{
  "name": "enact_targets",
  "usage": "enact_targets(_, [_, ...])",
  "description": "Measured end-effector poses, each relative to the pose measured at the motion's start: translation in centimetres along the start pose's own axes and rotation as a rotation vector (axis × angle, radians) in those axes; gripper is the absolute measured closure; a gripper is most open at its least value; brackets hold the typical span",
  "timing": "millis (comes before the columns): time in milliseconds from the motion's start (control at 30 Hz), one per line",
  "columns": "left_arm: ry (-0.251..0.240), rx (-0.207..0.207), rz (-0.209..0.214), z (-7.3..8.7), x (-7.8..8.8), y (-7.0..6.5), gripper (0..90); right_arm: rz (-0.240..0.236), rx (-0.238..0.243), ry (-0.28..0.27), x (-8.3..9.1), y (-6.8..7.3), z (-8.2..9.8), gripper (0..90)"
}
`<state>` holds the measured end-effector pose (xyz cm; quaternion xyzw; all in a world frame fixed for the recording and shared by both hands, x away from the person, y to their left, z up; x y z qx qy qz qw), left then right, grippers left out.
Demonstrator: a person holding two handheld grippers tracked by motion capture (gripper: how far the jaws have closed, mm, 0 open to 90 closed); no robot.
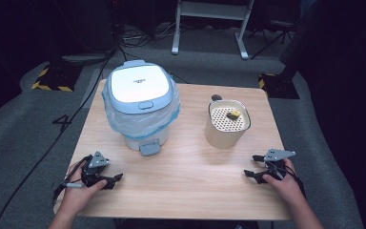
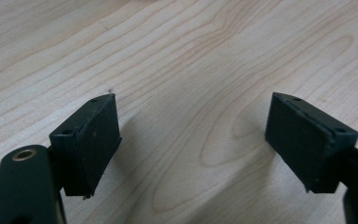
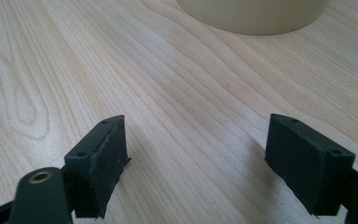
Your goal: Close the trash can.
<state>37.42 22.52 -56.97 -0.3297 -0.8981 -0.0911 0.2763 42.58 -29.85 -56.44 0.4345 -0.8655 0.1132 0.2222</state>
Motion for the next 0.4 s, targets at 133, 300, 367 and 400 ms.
enact_targets(133, [-0.005,-0.007,0.015,0.02,-0.04,0.12,15.2,0.000,0.000,0.000,0.00,0.00,0.00,20.8])
enact_targets(300, [0.033,-0.071,0.106,0.11,-0.55,0.05,0.5,0.000,0.000,0.000,0.00,0.00,0.00,20.8])
enact_targets(367, [0.033,-0.072,0.108,0.12,-0.53,0.06,0.3,0.000,0.000,0.000,0.00,0.00,0.00,20.8])
enact_targets(400, [0.033,-0.072,0.109,0.12,-0.53,0.06,0.3,0.000,-0.001,0.000,0.00,0.01,0.00,20.8])
Point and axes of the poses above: each handheld gripper's, and its own axes: x roughly backward along the jaws, z roughly out of its underside, y roughly to its left, the point moved 9 cm from there along -x, roughly forward along the jaws, and after that the axes turned 13 degrees about -y, right-handed, at the moved point
